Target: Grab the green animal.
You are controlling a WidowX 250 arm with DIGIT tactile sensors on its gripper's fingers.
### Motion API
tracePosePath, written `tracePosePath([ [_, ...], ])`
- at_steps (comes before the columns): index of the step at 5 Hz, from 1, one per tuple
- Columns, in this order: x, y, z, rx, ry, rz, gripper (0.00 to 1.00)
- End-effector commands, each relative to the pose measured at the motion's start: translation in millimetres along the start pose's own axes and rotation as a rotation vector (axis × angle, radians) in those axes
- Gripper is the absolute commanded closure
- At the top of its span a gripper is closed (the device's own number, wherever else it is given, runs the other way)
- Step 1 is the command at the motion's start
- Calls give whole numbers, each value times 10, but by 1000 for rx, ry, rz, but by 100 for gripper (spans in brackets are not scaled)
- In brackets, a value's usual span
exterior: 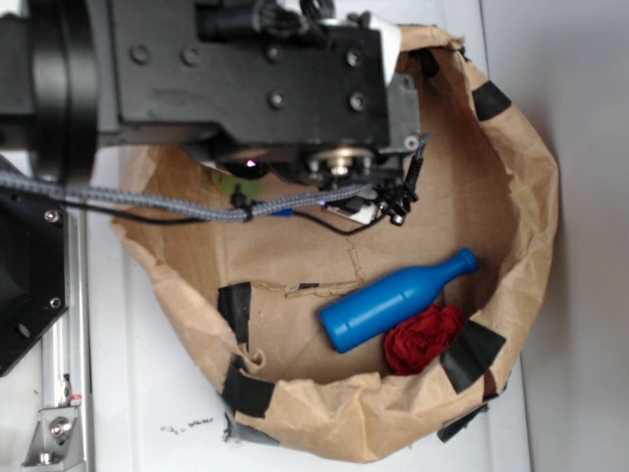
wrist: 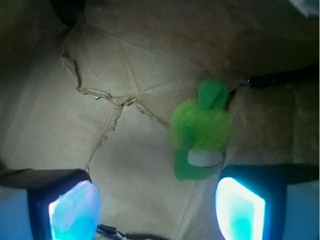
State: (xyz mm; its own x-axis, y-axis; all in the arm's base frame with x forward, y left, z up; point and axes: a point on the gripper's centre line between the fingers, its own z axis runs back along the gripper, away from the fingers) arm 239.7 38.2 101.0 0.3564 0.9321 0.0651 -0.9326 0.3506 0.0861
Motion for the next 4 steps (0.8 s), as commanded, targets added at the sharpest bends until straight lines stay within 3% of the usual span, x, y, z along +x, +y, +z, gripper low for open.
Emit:
tracePosePath([
  [1, 12, 203, -281, -28, -40, -27, 0],
  [3, -58, 491, -591, -3, -42, -50, 0],
  [4, -51, 500, -593, -22, -48, -47, 0],
])
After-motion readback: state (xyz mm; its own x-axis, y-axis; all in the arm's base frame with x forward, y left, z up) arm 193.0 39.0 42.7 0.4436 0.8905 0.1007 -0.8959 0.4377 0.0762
